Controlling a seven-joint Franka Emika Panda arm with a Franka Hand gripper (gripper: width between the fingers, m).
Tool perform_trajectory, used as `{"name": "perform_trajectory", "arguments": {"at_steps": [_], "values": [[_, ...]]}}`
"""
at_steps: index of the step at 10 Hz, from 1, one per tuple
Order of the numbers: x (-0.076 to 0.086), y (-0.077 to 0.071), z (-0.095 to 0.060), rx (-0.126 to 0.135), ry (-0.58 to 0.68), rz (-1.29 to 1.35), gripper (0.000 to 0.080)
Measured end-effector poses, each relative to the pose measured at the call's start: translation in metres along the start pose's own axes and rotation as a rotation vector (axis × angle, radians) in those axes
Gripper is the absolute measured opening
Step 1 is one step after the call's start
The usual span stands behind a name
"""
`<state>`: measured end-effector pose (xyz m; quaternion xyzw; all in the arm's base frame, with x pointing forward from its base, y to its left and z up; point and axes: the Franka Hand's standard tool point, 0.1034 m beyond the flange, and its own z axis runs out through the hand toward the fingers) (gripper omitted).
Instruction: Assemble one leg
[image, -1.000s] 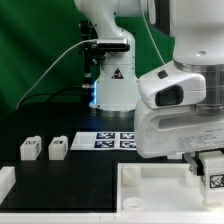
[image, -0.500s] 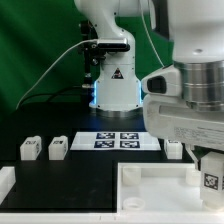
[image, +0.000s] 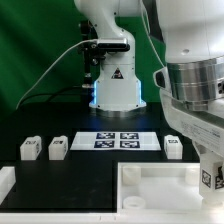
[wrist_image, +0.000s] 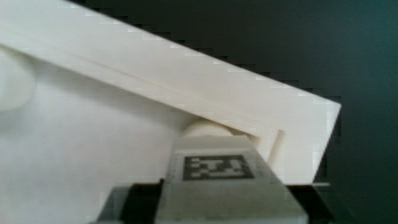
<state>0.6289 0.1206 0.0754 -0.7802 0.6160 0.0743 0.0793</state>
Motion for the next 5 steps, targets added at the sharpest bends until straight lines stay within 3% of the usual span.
{"name": "perform_trajectory", "arguments": {"at_steps": [2,4,5], "values": [[0.0005,-0.002,0.0012,0.095,-0.006,0.261,0.0292],[-0.001,-0.0005,0.0017,0.093,-0.004,0.194,0.0294],[-0.0016,0.0,0.0025,0.09,0.004,0.066,0.0441]]}}
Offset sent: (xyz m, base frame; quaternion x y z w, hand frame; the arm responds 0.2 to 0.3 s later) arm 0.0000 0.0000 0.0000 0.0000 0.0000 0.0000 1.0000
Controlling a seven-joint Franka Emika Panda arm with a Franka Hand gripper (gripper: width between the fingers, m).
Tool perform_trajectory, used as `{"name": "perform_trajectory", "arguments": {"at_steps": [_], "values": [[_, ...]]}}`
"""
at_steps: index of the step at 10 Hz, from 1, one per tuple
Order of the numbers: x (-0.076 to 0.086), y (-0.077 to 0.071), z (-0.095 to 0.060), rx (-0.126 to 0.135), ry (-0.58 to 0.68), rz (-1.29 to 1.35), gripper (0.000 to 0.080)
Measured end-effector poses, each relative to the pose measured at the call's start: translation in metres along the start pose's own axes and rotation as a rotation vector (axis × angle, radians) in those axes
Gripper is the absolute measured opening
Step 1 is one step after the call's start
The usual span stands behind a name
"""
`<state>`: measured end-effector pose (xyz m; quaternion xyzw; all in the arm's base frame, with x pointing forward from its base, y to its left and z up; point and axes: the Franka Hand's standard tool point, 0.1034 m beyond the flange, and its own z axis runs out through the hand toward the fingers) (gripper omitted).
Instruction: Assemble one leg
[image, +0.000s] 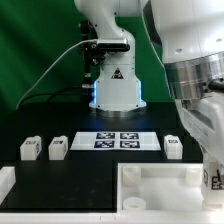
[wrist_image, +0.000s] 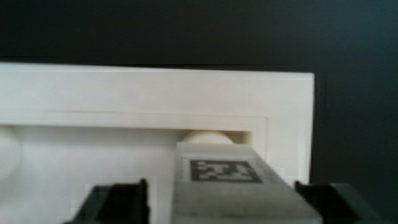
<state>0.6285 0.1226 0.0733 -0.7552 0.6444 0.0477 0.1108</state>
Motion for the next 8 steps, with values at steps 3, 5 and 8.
{"name": "perform_trajectory", "arguments": {"at_steps": [3,5,8], "values": [[-0.009,0.0,-0.003,-0.089,0.018,-0.566,0.0638],[-0.008,-0.001,-0.003,-0.083,0.013,-0.734,0.0647],[0.011,-0.012,-0.008,-0.148,0.035,-1.312,0.0649]]}}
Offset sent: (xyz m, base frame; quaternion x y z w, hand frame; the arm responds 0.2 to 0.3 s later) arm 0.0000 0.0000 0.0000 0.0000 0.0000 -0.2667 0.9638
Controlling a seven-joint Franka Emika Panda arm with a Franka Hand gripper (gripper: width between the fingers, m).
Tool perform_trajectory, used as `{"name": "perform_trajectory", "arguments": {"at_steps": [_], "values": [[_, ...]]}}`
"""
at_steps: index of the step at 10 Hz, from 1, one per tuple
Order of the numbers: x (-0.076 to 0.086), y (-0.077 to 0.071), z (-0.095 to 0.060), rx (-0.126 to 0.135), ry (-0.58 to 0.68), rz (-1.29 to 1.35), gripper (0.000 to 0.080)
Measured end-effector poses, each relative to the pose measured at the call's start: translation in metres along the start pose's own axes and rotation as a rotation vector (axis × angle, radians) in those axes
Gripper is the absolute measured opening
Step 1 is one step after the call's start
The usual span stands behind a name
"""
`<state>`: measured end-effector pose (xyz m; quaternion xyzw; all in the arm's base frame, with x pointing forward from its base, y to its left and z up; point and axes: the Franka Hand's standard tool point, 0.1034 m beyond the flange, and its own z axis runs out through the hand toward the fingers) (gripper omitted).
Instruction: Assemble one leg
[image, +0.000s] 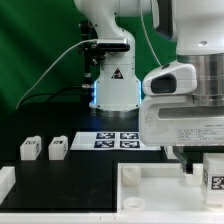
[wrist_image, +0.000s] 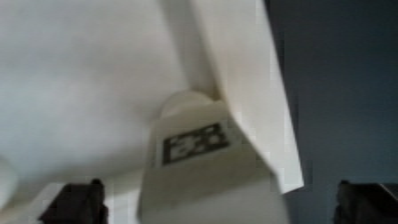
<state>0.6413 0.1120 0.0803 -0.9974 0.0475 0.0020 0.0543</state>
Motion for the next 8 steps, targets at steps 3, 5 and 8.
{"name": "perform_trajectory", "arguments": {"at_steps": [3,5,8], "values": [[0.0019,0.0023,0.0011,0.001,0.003,-0.045,0.0534],[0.0018,0.0023,0.0013,0.001,0.002,-0.045,0.0351],[0.0015,0.0019,0.0017,0.001,0.002,-0.005,0.0291]]}}
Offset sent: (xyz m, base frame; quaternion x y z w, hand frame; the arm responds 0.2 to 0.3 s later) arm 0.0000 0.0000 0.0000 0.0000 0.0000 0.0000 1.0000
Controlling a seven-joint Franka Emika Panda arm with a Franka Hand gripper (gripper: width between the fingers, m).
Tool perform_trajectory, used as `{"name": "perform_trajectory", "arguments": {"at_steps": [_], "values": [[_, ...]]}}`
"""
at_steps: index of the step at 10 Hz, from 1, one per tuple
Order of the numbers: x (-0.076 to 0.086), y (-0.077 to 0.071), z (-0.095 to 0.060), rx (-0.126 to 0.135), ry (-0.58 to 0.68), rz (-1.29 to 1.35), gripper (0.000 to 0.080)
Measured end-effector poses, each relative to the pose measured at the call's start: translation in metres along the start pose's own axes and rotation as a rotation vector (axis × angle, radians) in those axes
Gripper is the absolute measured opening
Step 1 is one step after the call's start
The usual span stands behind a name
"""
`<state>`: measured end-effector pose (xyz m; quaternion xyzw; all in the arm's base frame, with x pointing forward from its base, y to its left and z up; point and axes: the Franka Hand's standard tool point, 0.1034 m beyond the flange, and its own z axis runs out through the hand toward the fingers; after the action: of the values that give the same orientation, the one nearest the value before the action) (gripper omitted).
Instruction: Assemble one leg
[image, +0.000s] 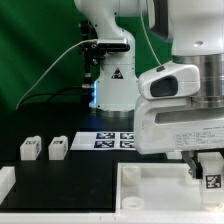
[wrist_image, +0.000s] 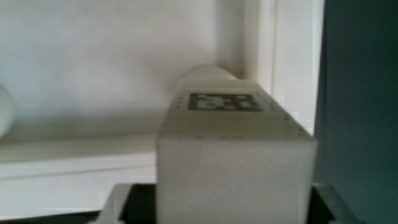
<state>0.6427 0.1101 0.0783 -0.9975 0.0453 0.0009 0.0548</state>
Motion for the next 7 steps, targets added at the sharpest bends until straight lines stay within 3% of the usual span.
{"name": "perform_trajectory", "arguments": {"at_steps": [2,3,7], "values": [[0.0013,0.0002,0.0009,0.004,0.011,0.104,0.0291],[0.0037,0.0021,0.0013,0.029,0.026,0.193,0.0291],[0.005,0.0057,0.0014,0.074,0.034,0.379,0.0291]]}}
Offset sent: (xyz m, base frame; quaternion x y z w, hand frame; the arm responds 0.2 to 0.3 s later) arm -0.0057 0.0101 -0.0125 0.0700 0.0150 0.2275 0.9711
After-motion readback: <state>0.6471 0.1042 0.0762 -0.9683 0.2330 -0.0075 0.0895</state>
